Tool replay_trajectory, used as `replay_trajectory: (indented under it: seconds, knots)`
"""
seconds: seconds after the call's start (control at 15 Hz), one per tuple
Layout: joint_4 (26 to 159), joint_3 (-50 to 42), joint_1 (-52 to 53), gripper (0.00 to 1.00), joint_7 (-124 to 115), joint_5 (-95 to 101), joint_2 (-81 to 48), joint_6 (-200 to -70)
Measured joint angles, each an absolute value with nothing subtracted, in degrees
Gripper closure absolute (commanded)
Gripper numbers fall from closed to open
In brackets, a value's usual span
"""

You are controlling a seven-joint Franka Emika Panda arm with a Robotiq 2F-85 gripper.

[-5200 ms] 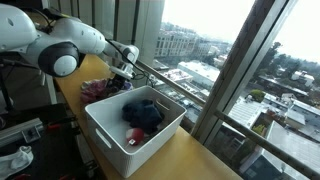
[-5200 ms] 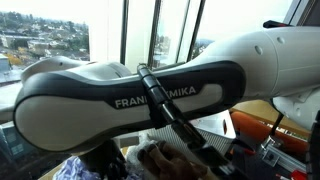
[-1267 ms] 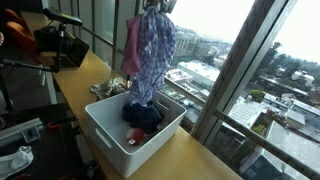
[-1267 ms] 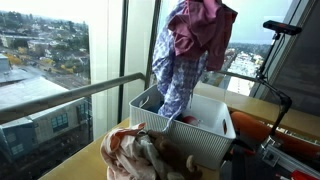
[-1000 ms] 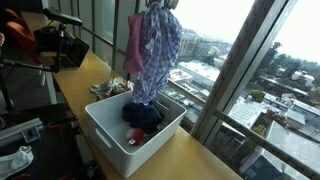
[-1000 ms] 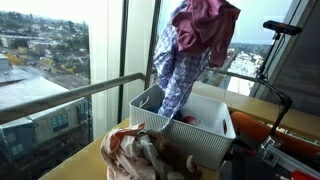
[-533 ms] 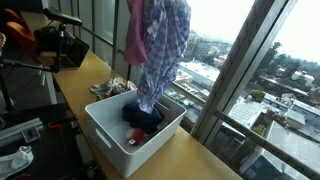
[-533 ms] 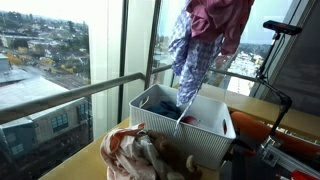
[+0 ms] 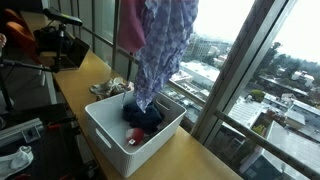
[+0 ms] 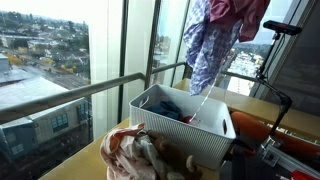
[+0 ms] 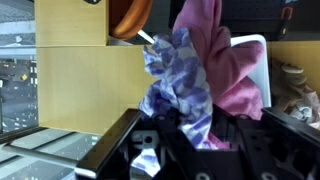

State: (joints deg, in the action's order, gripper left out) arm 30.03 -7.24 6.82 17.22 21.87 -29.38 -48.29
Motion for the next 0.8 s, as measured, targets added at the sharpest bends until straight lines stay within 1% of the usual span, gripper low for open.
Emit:
replay_trajectory:
  seconds: [0.47, 0.8]
  knots:
    - [37.13, -7.33, 6.88, 0.94, 19.17, 23.7, -22.9, -48.84]
    - [49.84, -6.58, 6.96, 0.94, 18.89, 23.17, -18.3, -54.38]
